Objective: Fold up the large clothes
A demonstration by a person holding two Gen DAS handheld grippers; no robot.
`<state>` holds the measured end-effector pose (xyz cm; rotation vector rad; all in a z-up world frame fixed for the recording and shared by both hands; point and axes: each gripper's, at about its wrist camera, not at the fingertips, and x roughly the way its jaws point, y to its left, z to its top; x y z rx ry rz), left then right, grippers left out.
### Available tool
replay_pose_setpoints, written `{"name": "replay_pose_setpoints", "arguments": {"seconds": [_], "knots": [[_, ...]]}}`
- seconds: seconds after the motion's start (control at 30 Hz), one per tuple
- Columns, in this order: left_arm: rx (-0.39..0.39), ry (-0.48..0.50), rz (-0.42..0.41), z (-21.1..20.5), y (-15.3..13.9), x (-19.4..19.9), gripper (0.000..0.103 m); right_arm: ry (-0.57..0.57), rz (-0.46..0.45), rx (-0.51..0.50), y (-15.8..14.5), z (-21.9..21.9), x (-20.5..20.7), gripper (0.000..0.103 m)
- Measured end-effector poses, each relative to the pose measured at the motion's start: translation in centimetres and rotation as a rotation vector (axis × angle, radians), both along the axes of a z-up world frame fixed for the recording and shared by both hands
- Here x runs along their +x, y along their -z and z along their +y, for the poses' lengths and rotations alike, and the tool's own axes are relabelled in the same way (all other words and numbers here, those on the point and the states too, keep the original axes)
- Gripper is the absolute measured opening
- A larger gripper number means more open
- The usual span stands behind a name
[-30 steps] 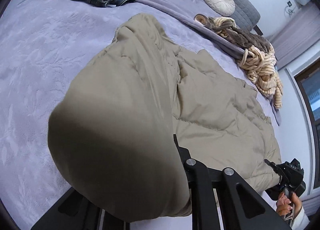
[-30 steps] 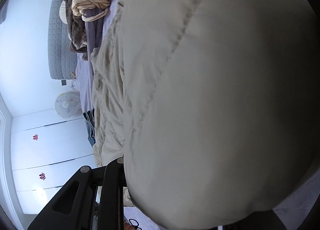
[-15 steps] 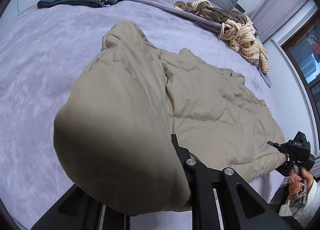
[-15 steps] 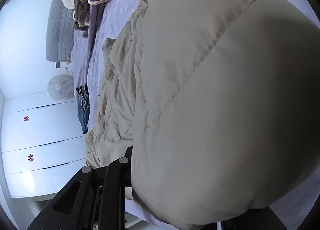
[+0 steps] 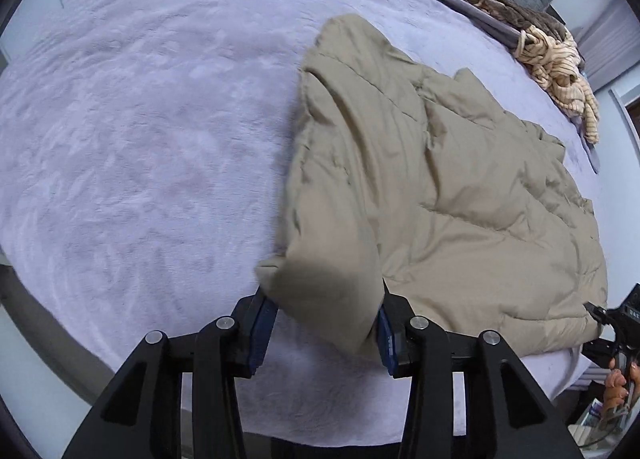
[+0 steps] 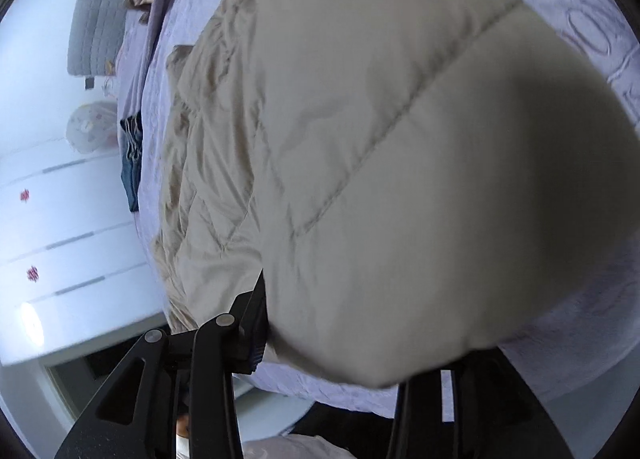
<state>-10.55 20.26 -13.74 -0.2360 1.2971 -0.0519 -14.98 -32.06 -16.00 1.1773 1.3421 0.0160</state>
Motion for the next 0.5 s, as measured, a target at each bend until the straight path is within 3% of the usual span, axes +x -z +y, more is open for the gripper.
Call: {"name": "replay_pose_setpoints", "arguments": {"seconds": [0.1,0.17,0.27,0.33,0.43,0.5], "knots": [[0.088,-0.064,-0.064,1.7,-2.2,-0.4,0.045,-0.184,-0.037,-0.044,-2.5,0.6,-0.2,0.044],[0.068,-0.085,-0.081,2.5,-2.6,-0.3,0.045,-0.292,-0.095,-0.008,-4.1,1.2,-0.4,0.044],[0.056,-0.066,-0.066,1.3,-1.6,0.7,0.045,-0.334,-0.227,0.062,-6.7,1.4,-0.2,0.043],[0.092,-0.035,-0.026,-0.3,0.3,1.8,0.046,-0.297,-0.263,0.013,-7.6,0.8,0.4,0.043],[0.109,-0.035,0.057,-1.0,3.5,2.6,0.046,-0.193,-0.157,-0.151,-6.1,-1.3,0.0,0.043],[0.117,-0.057,0.078,-0.8,4.0,2.8,0.058,-0.145,-0.068,-0.227,-4.2,-2.7,0.0,0.038]]}}
